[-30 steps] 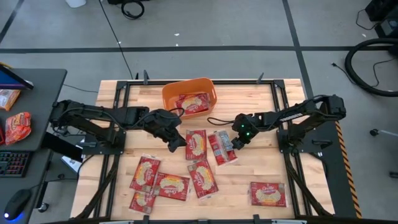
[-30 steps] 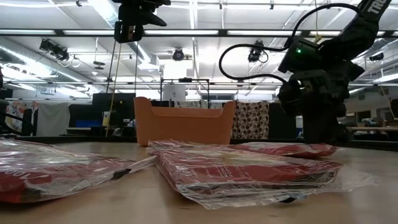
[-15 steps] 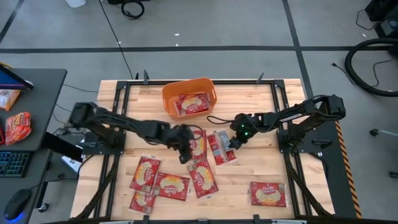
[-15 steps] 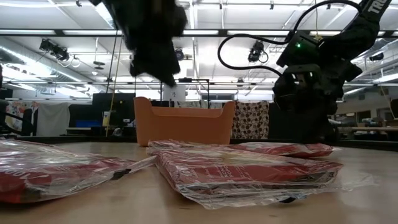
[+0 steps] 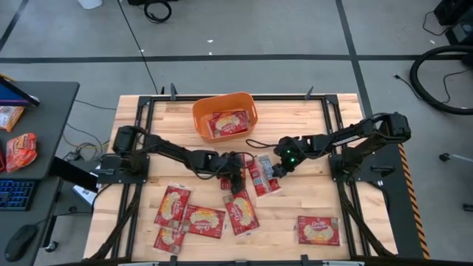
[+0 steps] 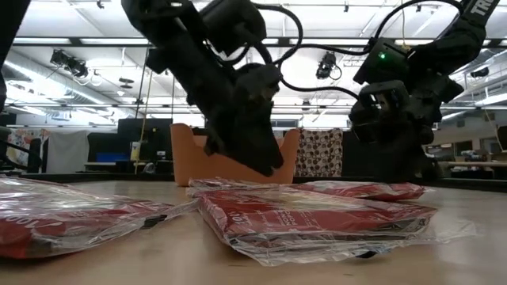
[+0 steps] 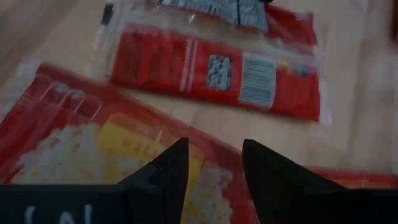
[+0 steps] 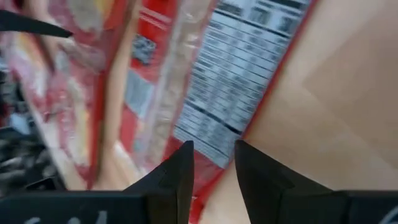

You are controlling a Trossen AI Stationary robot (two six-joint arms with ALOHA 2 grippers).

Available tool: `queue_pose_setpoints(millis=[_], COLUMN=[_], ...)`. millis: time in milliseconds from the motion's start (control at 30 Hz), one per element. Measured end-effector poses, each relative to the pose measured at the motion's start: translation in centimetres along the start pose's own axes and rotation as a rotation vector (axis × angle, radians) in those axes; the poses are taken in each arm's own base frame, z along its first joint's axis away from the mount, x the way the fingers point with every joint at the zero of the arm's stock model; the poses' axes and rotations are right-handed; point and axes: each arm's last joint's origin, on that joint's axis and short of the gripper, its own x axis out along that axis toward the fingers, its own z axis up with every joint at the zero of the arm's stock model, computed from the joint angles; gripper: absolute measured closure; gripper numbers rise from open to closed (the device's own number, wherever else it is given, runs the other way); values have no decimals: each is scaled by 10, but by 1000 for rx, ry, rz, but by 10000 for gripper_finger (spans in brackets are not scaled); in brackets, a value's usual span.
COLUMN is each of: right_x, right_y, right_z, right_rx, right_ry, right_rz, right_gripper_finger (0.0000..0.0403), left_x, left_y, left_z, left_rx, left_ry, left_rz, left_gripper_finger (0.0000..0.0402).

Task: Sort popcorn bags into baskets
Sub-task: Put the red popcorn bag into the orange bin

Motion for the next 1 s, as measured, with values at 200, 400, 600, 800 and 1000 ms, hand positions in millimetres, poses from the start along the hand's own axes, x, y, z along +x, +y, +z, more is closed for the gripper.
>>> queue_pose_setpoints(millis=[200, 400, 600, 800, 1000], right_x=[3, 16, 24, 17, 17], right_y=[3, 4, 4, 7, 8], right_z=[-5, -2, 0, 1, 1], right_rx=[-63, -85, -88, -136, -160], right_ry=[-50, -66, -50, -95, -101], right_rz=[-55, -24, 20, 25, 18], right_gripper_finger=[282, 282, 282, 291, 352], left_x=[18, 37, 42, 41, 40], left_y=[0, -3, -4, -4, -3], left_z=[-2, 0, 3, 3, 3], left_rx=[-9, -4, -17, -17, -16], left_ry=[-65, -64, -53, -46, -26], left_rz=[-31, -26, -17, -19, -17], left_gripper_finger=[246, 246, 246, 246, 246])
